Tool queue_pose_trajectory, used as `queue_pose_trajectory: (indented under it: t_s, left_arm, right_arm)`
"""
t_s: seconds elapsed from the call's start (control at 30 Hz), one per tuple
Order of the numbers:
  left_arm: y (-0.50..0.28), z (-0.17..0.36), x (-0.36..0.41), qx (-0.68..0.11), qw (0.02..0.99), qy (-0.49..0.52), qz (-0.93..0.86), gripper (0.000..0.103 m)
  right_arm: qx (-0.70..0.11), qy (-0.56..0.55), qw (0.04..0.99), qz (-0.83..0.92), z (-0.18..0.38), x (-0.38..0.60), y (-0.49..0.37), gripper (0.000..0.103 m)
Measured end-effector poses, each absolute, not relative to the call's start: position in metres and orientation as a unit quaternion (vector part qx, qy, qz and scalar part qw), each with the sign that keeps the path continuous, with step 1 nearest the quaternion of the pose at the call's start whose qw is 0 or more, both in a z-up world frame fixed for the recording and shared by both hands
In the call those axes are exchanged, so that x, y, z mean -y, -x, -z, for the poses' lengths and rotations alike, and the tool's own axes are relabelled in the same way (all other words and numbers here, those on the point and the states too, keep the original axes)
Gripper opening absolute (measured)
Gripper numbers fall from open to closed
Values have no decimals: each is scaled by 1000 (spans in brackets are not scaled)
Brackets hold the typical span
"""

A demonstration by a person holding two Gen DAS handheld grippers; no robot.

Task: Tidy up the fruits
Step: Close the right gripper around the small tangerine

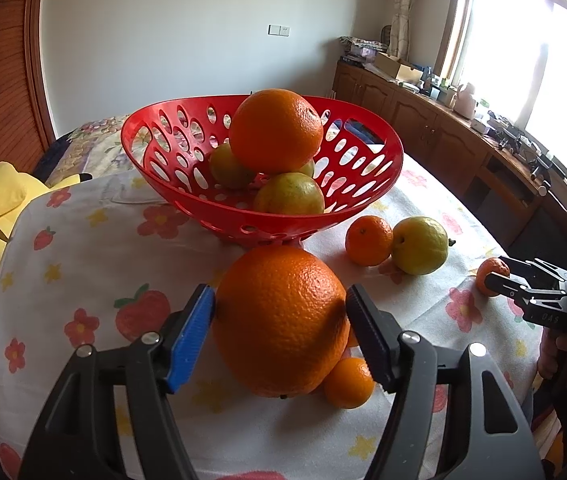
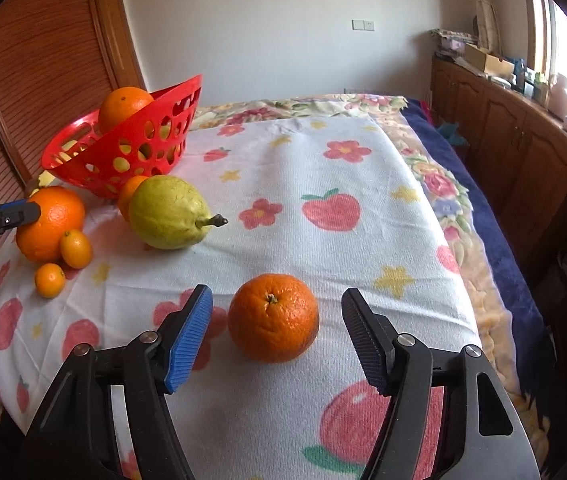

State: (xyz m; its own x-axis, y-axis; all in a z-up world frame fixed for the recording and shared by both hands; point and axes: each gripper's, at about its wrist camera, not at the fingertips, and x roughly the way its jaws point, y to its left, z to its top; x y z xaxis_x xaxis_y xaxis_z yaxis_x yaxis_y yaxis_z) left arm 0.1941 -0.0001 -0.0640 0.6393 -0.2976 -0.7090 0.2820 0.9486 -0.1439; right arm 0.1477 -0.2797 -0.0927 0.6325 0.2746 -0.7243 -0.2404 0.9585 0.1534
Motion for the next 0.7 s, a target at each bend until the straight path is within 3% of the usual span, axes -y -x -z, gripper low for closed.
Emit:
queue_pose_trajectory:
  t_s: [0.13,0.23,0.7]
  left_arm:
    - [-194,64,0,-394,905,10,160,68]
    - [-194,64,1,-394,905,9,159,69]
    - [-199,61,6,-398,904,3,158,70]
  right_arm:
    - [-419,-10,896,-146,97,274,-150,60]
    - [-425,-6,893,-145,99,272,-151,47]
    - [-403,-8,891,-207,87,227,-153,46]
